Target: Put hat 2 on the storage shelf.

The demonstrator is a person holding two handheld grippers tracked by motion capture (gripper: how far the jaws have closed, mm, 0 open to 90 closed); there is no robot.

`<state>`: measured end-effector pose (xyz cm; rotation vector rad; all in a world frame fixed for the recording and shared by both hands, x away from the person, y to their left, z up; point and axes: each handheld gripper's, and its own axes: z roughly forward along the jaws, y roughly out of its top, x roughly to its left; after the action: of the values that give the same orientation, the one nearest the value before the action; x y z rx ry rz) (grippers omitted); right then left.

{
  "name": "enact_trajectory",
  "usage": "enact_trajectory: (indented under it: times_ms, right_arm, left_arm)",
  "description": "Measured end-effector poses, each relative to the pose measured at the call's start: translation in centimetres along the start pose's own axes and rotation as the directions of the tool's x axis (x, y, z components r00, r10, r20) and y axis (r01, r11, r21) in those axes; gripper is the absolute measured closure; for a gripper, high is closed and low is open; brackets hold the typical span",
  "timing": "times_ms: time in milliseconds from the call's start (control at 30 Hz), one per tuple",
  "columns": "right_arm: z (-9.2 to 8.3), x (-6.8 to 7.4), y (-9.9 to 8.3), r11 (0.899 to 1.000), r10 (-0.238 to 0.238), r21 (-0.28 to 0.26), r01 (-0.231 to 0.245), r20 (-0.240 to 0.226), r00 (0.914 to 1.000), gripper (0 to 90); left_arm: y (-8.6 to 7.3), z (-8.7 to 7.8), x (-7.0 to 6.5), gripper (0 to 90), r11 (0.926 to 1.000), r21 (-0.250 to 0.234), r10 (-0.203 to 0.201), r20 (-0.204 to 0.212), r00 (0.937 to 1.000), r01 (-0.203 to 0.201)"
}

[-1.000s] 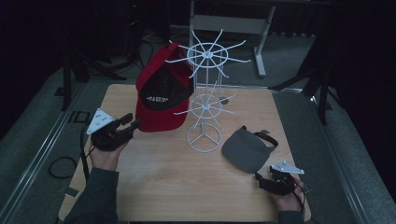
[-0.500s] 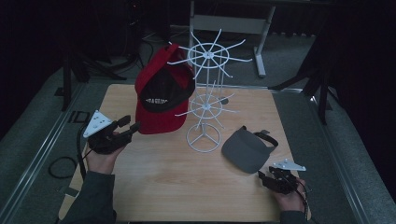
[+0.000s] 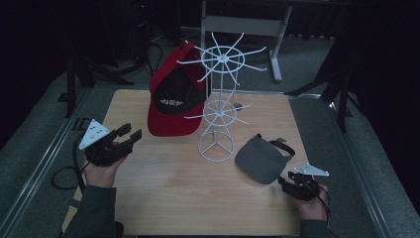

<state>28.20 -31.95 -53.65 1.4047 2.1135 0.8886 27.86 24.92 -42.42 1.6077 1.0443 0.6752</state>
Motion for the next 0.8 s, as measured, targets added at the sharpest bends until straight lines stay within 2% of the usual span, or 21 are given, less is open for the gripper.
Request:
enact_trajectory:
  times_ms: [167, 400, 800]
  right_arm:
    - [-0.3, -0.5, 0.8, 1.0, -0.001, -0.012, 0.001, 0.012, 0.9999, 52.4]
    - [-0.5, -1.8, 2.2, 0.999, 0.032, -0.035, -0.032, 0.008, 0.9994, 53.9]
    - [-0.1, -3.4, 4.3, 0.998, 0.033, -0.048, -0.032, 0.031, 0.999, 54.0]
  left_arm:
    - [-0.6, 0.1, 0.4, 53.1, 0.9998, 0.014, -0.015, -0.015, 0.9998, 0.015]
    - [-2.0, 0.9, 1.2, 53.6, 0.9972, 0.057, -0.045, -0.033, 0.9984, 0.047]
    - [-3.2, 1.8, 1.4, 53.6, 0.9936, 0.097, -0.055, -0.041, 0.9977, 0.059]
